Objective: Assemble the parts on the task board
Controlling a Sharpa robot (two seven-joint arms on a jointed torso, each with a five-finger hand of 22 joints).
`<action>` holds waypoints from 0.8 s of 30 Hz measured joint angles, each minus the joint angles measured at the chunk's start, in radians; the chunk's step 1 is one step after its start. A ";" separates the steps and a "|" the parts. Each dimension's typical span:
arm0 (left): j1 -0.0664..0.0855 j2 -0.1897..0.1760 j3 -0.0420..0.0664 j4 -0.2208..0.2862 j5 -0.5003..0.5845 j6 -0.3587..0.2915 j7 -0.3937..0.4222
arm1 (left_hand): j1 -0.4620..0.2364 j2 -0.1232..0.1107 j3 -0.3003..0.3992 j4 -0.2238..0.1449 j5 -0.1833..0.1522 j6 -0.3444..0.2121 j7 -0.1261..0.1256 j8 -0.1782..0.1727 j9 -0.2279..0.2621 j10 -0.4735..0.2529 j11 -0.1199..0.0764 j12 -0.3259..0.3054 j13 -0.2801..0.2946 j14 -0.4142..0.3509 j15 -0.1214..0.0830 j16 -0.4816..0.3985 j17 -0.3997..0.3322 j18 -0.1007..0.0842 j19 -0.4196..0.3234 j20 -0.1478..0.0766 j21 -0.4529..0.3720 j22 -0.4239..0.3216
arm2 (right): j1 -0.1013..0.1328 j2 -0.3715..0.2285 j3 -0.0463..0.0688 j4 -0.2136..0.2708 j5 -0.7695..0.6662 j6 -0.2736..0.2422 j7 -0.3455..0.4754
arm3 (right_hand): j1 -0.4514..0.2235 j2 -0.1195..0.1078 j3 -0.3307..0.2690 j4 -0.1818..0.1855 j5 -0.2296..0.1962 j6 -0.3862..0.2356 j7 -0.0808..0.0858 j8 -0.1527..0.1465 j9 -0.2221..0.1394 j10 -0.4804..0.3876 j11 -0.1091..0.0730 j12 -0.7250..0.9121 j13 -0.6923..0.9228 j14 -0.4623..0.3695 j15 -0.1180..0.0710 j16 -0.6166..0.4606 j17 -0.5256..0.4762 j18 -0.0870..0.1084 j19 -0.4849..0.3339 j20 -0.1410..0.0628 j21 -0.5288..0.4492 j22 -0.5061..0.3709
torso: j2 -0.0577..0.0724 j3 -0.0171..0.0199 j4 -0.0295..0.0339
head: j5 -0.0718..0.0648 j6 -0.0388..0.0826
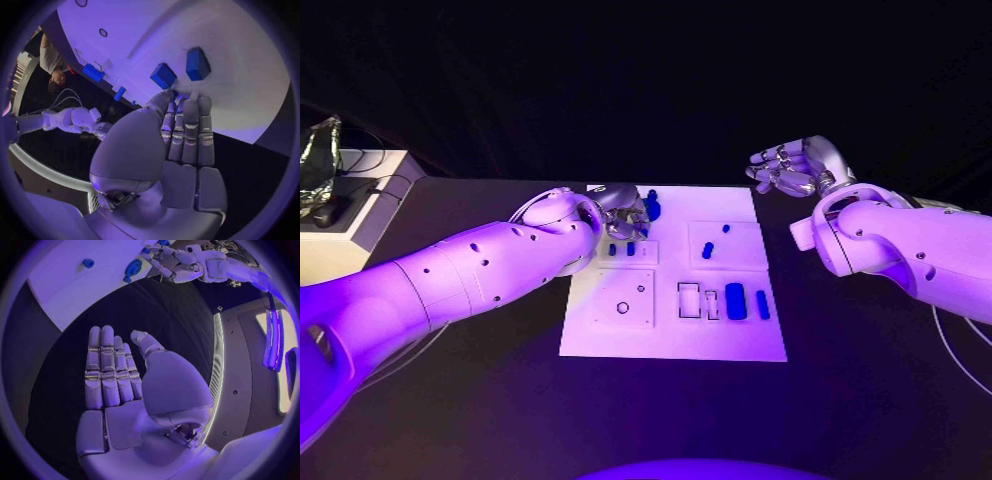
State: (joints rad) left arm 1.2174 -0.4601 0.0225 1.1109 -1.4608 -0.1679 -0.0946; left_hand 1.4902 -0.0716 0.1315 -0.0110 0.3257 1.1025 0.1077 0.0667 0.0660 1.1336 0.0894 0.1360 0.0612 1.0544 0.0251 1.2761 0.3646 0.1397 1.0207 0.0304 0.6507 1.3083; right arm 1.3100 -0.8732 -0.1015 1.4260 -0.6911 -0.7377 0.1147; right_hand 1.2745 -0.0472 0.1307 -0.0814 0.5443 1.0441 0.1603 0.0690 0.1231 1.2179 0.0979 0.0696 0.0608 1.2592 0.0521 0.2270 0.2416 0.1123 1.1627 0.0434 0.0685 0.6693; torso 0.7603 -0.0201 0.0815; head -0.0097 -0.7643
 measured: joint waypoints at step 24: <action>-0.003 0.011 0.003 -0.024 0.023 0.000 0.007 | -0.013 0.013 0.027 -0.008 0.000 0.020 0.002 0.000 0.000 0.054 -0.014 -0.017 0.000 0.027 -0.013 0.009 -0.007 0.014 0.005 -0.005 0.019 0.000 | 0.000 0.004 0.000 -0.001 0.035 -0.002 0.025 | 0.000 0.000 0.005 0.003 0.000 -0.007 0.007 0.000 -0.014 -0.013 0.009 0.000 0.000 0.010 0.007 -0.035 -0.118 -0.013 0.009 0.005 0.038 -0.256 | -0.001 0.0004 0.0006 | 0.001 -0.005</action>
State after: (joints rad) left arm 1.2148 -0.4494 0.0254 1.0867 -1.4373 -0.1679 -0.0874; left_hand 1.4770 -0.0585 0.1590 -0.0192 0.3257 1.1226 0.1093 0.0668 0.0660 1.1873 0.0749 0.1188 0.0613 1.0813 0.0122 1.2850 0.3580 0.1538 1.0257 0.0254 0.6702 1.3080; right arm 1.3100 -0.8693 -0.1015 1.4249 -0.6561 -0.7399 0.1401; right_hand 1.2740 -0.0477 0.1357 -0.0787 0.5442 1.0373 0.1669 0.0691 0.1095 1.2049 0.1064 0.0698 0.0603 1.2688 0.0591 0.1917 0.1235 0.0994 1.1720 0.0482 0.1061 0.4132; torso 0.7590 -0.0198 0.0821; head -0.0086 -0.7692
